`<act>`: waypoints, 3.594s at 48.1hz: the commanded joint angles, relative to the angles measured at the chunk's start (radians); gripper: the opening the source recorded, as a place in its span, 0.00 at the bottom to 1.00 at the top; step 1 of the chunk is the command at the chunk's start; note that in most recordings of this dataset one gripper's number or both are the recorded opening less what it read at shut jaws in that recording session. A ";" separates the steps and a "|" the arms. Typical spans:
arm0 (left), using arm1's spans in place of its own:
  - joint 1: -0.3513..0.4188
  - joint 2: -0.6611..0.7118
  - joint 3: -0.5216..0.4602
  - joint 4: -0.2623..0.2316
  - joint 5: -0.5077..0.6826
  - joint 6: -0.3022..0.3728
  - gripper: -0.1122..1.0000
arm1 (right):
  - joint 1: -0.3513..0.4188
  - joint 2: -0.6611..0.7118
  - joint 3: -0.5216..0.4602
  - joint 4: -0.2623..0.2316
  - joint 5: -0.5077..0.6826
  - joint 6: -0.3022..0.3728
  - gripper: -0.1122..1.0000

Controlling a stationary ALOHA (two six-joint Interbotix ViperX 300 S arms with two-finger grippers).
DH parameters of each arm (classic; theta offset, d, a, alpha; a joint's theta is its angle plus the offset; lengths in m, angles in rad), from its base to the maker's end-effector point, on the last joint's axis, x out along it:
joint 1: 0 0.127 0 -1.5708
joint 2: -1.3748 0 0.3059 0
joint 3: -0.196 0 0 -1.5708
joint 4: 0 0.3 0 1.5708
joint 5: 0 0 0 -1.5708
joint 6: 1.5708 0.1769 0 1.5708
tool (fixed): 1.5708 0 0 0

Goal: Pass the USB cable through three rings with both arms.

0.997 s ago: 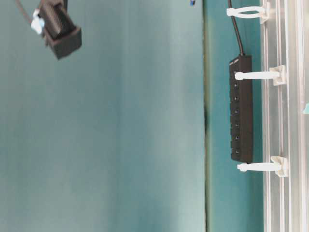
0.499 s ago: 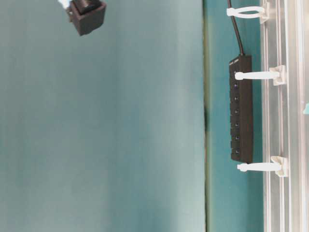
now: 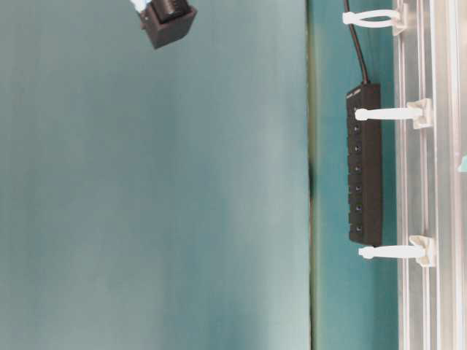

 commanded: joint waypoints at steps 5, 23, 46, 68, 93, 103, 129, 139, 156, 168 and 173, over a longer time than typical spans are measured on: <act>0.003 0.009 -0.031 0.002 -0.006 -0.002 0.12 | -0.003 0.000 -0.006 0.002 -0.032 -0.005 0.03; 0.005 0.017 -0.037 0.002 -0.006 -0.003 0.12 | 0.005 0.054 -0.009 0.017 -0.100 -0.009 0.03; 0.025 0.020 -0.037 0.002 -0.005 -0.005 0.12 | 0.026 0.087 -0.031 0.018 -0.181 0.005 0.03; 0.034 0.041 -0.040 0.002 -0.009 -0.006 0.12 | 0.026 0.104 -0.035 0.034 -0.264 0.006 0.03; 0.041 0.261 -0.132 0.002 -0.074 -0.008 0.12 | 0.029 0.098 -0.028 0.041 -0.319 0.003 0.03; 0.063 0.359 -0.166 0.000 -0.147 -0.009 0.12 | 0.029 0.097 -0.025 0.049 -0.324 0.006 0.03; 0.109 0.617 -0.218 0.000 -0.273 -0.129 0.67 | 0.046 0.077 0.008 0.075 -0.364 0.006 0.03; 0.114 0.736 -0.318 0.002 -0.264 -0.114 0.90 | 0.044 0.046 0.054 0.084 -0.443 0.008 0.03; 0.114 0.916 -0.492 0.002 -0.178 -0.098 0.85 | 0.044 0.028 0.081 0.089 -0.515 0.054 0.03; 0.110 0.997 -0.554 0.000 -0.166 -0.097 0.85 | 0.044 0.026 0.081 0.089 -0.523 0.055 0.03; 0.104 1.022 -0.577 0.002 -0.163 -0.097 0.85 | 0.043 0.026 0.081 0.089 -0.523 0.055 0.03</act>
